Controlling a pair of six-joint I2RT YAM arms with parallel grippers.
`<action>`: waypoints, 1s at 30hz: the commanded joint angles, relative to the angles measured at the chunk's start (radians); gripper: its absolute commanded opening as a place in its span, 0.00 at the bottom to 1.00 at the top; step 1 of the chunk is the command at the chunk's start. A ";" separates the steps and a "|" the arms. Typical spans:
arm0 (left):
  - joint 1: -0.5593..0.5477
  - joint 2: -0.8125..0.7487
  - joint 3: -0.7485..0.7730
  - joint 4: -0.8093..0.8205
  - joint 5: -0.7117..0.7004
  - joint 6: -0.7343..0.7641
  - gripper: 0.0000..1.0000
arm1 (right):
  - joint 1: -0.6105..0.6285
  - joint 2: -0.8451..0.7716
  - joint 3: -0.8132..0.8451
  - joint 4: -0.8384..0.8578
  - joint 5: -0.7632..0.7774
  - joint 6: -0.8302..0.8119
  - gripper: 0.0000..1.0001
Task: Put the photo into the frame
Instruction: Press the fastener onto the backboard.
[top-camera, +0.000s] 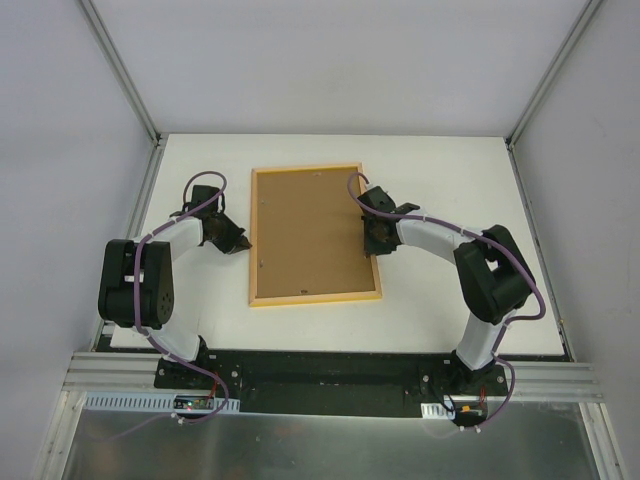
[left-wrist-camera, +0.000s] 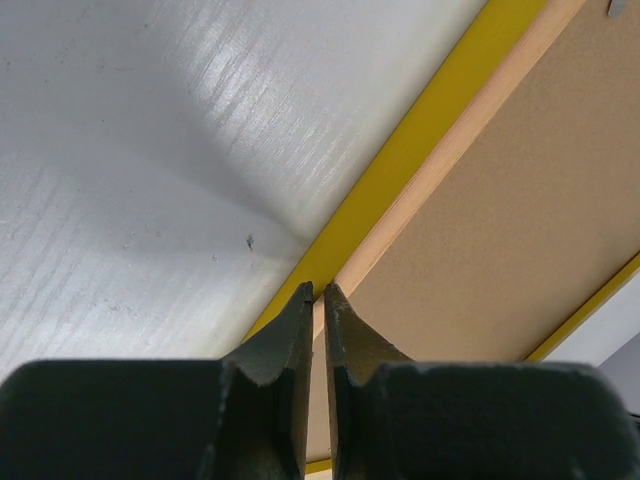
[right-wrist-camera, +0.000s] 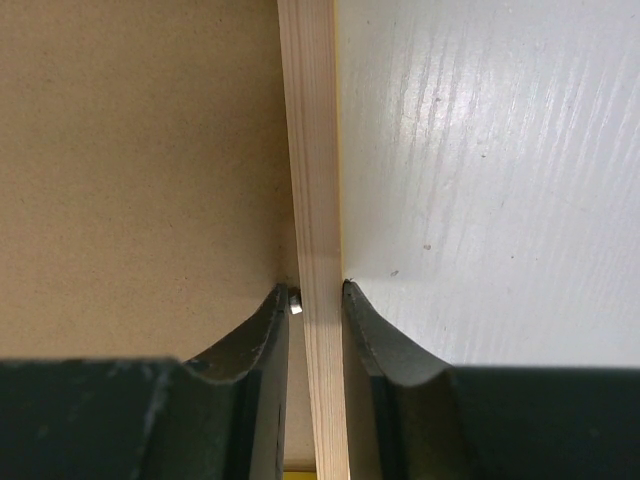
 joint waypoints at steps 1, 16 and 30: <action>-0.017 0.033 -0.033 -0.065 -0.041 0.020 0.07 | 0.014 -0.021 -0.019 -0.003 0.019 0.010 0.01; -0.072 -0.116 -0.018 -0.112 -0.076 0.081 0.25 | 0.014 -0.030 -0.027 0.006 0.015 0.024 0.01; -0.250 -0.064 0.056 -0.226 -0.267 0.229 0.47 | 0.014 -0.033 -0.030 0.017 0.002 0.004 0.01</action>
